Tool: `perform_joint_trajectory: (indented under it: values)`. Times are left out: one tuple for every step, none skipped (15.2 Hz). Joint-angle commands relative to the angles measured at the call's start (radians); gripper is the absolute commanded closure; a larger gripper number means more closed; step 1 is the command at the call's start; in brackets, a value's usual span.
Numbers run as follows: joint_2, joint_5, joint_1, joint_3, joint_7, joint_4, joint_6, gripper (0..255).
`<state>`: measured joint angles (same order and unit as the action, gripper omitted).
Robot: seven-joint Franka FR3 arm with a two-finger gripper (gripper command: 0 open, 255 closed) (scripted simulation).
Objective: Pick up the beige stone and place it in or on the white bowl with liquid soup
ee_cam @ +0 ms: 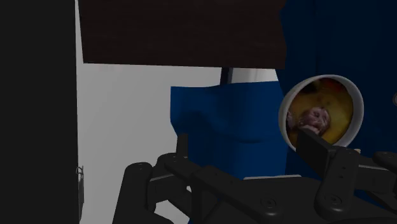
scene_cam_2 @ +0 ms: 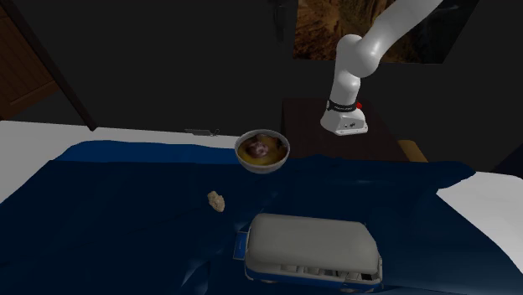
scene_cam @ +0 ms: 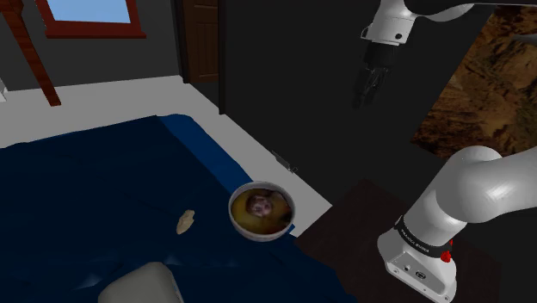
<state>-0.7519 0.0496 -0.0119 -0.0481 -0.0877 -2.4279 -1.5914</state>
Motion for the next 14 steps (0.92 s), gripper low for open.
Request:
perform_joint_trajectory:
  values:
    - [0.0,0.0,0.0,0.0,0.0,0.0,0.0,0]
    - [0.003,0.014,-0.007,0.021,0.024,-0.016,-0.023,0]
    - [0.008,0.027,-0.015,0.042,0.048,-0.031,-0.047,0]
    - [0.015,0.04,-0.023,0.063,0.071,-0.044,-0.072,0]
    - [0.023,0.053,-0.031,0.084,0.095,-0.056,-0.096,0]
    - [0.034,0.066,-0.039,0.106,0.118,-0.066,-0.122,0]
    - [0.046,0.079,-0.046,0.128,0.142,-0.075,-0.147,0]
    - [0.059,0.091,-0.054,0.149,0.165,-0.082,-0.173,0]
    - [0.075,0.102,-0.062,0.171,0.188,-0.089,-0.2,0]
    - [0.093,0.113,-0.069,0.193,0.211,-0.093,-0.226,0]
    - [0.112,0.123,-0.076,0.214,0.235,-0.096,-0.253,0]
    - [0.133,0.132,-0.083,0.236,0.258,-0.098,-0.28,0]
    - [0.155,0.14,-0.089,0.258,0.282,-0.098,-0.308,0]
    - [0.179,0.147,-0.095,0.279,0.306,-0.096,-0.335,0]
